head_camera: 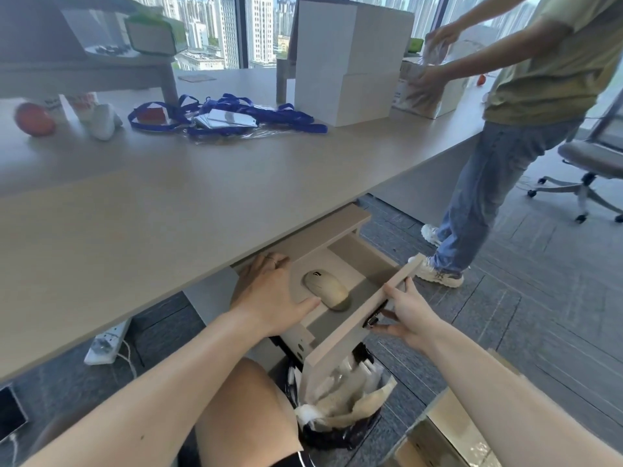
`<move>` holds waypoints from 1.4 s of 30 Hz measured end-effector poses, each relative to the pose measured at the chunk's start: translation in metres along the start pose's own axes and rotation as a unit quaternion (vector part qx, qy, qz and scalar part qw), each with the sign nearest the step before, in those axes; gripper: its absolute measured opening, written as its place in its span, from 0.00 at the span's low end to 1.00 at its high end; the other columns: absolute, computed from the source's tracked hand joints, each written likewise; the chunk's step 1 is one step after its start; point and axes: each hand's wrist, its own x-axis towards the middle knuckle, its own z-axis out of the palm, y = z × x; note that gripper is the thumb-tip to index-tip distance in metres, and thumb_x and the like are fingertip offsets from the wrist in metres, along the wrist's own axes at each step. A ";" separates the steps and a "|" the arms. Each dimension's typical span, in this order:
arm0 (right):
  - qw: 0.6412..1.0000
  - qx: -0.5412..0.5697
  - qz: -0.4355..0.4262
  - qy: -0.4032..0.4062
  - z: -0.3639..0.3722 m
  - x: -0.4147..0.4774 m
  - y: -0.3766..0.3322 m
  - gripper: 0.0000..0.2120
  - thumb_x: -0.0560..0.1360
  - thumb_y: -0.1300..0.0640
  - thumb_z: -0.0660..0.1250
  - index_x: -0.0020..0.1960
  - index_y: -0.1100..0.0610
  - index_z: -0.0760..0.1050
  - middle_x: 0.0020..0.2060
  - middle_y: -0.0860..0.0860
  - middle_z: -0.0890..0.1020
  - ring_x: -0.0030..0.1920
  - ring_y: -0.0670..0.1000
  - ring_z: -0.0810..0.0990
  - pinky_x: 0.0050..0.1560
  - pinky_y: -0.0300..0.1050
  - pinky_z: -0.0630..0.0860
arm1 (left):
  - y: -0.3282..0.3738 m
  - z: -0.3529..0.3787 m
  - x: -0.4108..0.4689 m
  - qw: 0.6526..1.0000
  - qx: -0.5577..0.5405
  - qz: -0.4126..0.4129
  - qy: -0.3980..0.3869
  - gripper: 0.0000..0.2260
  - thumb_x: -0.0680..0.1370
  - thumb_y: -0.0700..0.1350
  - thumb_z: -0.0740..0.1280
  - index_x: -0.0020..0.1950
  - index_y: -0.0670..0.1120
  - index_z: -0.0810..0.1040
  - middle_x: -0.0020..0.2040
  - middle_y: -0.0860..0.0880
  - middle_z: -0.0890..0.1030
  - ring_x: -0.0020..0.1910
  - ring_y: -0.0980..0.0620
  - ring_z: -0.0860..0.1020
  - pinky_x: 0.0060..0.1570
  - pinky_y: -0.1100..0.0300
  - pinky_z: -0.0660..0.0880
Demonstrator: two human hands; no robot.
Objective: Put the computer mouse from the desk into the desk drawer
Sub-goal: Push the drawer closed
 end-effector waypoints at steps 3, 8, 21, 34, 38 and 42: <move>1.000 0.012 -0.001 -0.008 0.022 0.009 -0.004 0.10 0.83 0.56 0.60 0.61 0.44 0.66 0.58 0.48 0.73 0.60 0.58 0.72 0.45 0.66 0.81 | -0.007 0.000 0.002 1.000 -0.021 0.011 -0.015 0.40 0.73 0.70 0.59 0.77 0.46 0.62 0.76 0.50 0.63 0.74 0.50 0.59 0.72 0.53 0.57; 0.999 0.032 -0.001 -0.009 0.057 0.029 -0.012 0.21 0.82 0.55 0.61 0.73 0.44 0.62 0.70 0.49 0.68 0.69 0.61 0.67 0.45 0.69 0.81 | -0.017 -0.001 0.005 0.998 -0.054 0.036 -0.019 0.31 0.77 0.65 0.58 0.77 0.50 0.64 0.75 0.55 0.63 0.73 0.54 0.59 0.71 0.57 0.59; 0.998 0.055 0.023 -0.021 0.106 0.059 -0.026 0.35 0.82 0.56 0.61 0.81 0.40 0.45 0.79 0.53 0.59 0.74 0.64 0.63 0.54 0.69 0.79 | -0.043 0.005 0.015 0.992 -0.098 0.078 -0.005 0.24 0.77 0.38 0.63 0.73 0.51 0.70 0.71 0.57 0.69 0.66 0.54 0.71 0.67 0.57 0.68; 0.995 0.088 0.026 -0.029 0.111 0.074 -0.015 0.26 0.83 0.58 0.55 0.78 0.41 0.58 0.73 0.53 0.63 0.76 0.65 0.59 0.44 0.66 0.83 | -0.053 0.016 0.018 0.991 -0.110 0.076 0.005 0.34 0.72 0.29 0.60 0.73 0.57 0.68 0.71 0.63 0.66 0.66 0.55 0.72 0.64 0.56 0.71; 0.995 0.087 0.029 -0.040 0.109 0.076 -0.014 0.27 0.83 0.58 0.57 0.79 0.42 0.57 0.74 0.54 0.64 0.77 0.65 0.57 0.44 0.67 0.83 | -0.052 0.017 0.017 0.992 -0.103 0.075 0.015 0.35 0.71 0.28 0.59 0.73 0.57 0.68 0.71 0.62 0.67 0.66 0.54 0.72 0.64 0.56 0.72; 0.996 0.080 0.025 -0.043 0.109 0.078 -0.013 0.29 0.82 0.61 0.57 0.79 0.43 0.56 0.70 0.53 0.65 0.76 0.65 0.58 0.44 0.68 0.82 | -0.045 0.012 0.016 0.994 -0.062 0.089 0.032 0.37 0.67 0.27 0.60 0.73 0.52 0.69 0.71 0.57 0.69 0.66 0.51 0.71 0.63 0.55 0.71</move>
